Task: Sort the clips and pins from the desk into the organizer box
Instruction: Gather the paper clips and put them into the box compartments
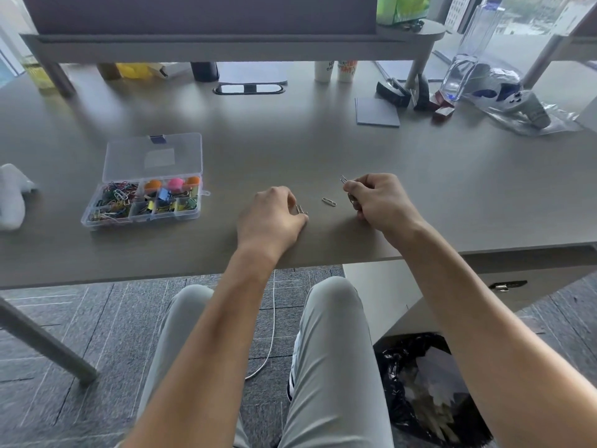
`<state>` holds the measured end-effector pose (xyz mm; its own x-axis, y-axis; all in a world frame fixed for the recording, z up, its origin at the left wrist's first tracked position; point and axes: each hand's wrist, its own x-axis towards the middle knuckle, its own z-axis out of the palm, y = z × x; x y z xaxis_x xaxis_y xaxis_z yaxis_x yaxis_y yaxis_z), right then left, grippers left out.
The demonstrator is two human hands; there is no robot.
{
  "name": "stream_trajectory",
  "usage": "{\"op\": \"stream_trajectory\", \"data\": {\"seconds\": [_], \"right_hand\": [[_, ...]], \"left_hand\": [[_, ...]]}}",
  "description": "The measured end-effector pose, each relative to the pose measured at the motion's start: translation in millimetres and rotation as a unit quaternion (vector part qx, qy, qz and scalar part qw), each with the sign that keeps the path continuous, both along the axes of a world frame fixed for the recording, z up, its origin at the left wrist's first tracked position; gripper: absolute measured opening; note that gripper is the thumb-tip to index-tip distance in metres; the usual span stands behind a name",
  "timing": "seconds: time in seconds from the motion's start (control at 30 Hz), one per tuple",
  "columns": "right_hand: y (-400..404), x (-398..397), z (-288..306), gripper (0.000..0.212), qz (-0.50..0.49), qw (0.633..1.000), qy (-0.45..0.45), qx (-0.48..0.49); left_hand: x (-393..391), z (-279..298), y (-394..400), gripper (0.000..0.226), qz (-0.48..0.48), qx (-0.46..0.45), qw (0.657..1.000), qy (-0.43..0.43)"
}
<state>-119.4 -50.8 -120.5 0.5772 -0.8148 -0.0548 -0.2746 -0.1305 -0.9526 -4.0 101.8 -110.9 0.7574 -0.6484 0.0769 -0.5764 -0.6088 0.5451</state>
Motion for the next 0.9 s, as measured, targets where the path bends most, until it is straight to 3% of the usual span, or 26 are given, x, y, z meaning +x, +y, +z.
{"op": "stream_trajectory", "data": {"seconds": [0.23, 0.37, 0.47, 0.67, 0.77, 0.9], "right_hand": [[-1.3, -2.2, -1.9, 0.024, 0.005, 1.000, -0.006, 0.003], [0.5, -2.3, 0.5, 0.023, 0.003, 1.000, 0.001, 0.017], [4.2, -3.6, 8.7, 0.017, -0.005, 0.989, -0.056, 0.136], [4.5, -5.8, 23.2, 0.020, 0.006, 0.896, -0.202, 0.395], [1.8, -4.8, 23.9, 0.023, 0.009, 0.873, -0.227, 0.431], [0.1, 0.2, 21.0, 0.024, -0.004, 0.886, -0.225, 0.406]], "left_hand": [[-6.1, -2.3, -2.4, 0.006, 0.032, -0.058, 0.998, -0.020], [-3.7, -1.5, -3.9, 0.005, 0.034, -0.043, 0.998, -0.030], [0.9, -0.8, -8.3, 0.009, 0.019, -0.001, 0.999, -0.029], [1.9, -2.9, -18.5, 0.023, -0.023, 0.110, 0.989, -0.101], [0.3, -1.5, -21.4, 0.022, -0.034, 0.140, 0.982, -0.124], [-0.8, 3.8, -21.8, 0.019, -0.052, 0.157, 0.978, -0.124]]}}
